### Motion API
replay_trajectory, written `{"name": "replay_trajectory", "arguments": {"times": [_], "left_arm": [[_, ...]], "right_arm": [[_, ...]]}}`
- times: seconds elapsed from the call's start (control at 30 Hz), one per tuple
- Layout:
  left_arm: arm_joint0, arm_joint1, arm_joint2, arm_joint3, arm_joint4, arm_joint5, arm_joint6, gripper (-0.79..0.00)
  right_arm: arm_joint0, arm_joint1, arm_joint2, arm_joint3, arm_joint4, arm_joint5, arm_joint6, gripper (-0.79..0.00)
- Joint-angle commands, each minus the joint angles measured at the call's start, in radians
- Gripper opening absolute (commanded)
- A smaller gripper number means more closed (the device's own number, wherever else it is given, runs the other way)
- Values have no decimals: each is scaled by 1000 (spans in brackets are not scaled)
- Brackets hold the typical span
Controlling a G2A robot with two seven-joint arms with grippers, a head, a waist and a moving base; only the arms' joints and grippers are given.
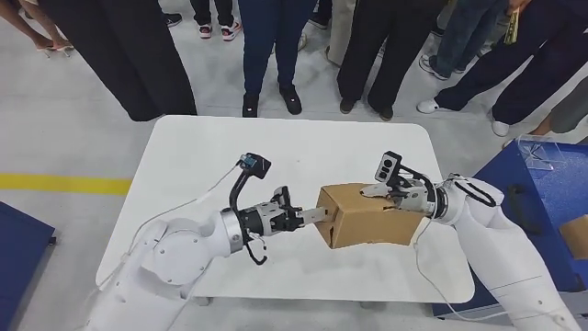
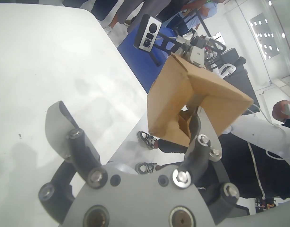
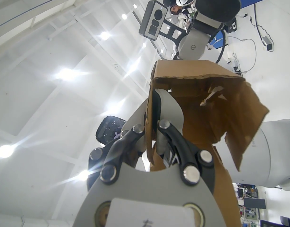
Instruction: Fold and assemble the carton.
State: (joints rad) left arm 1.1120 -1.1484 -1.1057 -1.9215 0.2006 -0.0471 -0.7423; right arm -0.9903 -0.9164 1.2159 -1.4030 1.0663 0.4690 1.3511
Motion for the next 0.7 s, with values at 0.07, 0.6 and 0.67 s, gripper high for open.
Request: {"name": "replay_trajectory", "arguments": {"times": [0.07,0.6,0.67], "left_arm": [[81,16,-121,-32,-102,-42,1,0],[96,20,-148,-41,-93,-67,-4,0],[96,20,-148,-41,-93,-67,-4,0]], "right_arm": [[0,0,0,0,0,0,0,-785],[51,-15,19,-27,203,344,-458,-785],[66,-21,29,-25,306,461,-670,-785]]}}
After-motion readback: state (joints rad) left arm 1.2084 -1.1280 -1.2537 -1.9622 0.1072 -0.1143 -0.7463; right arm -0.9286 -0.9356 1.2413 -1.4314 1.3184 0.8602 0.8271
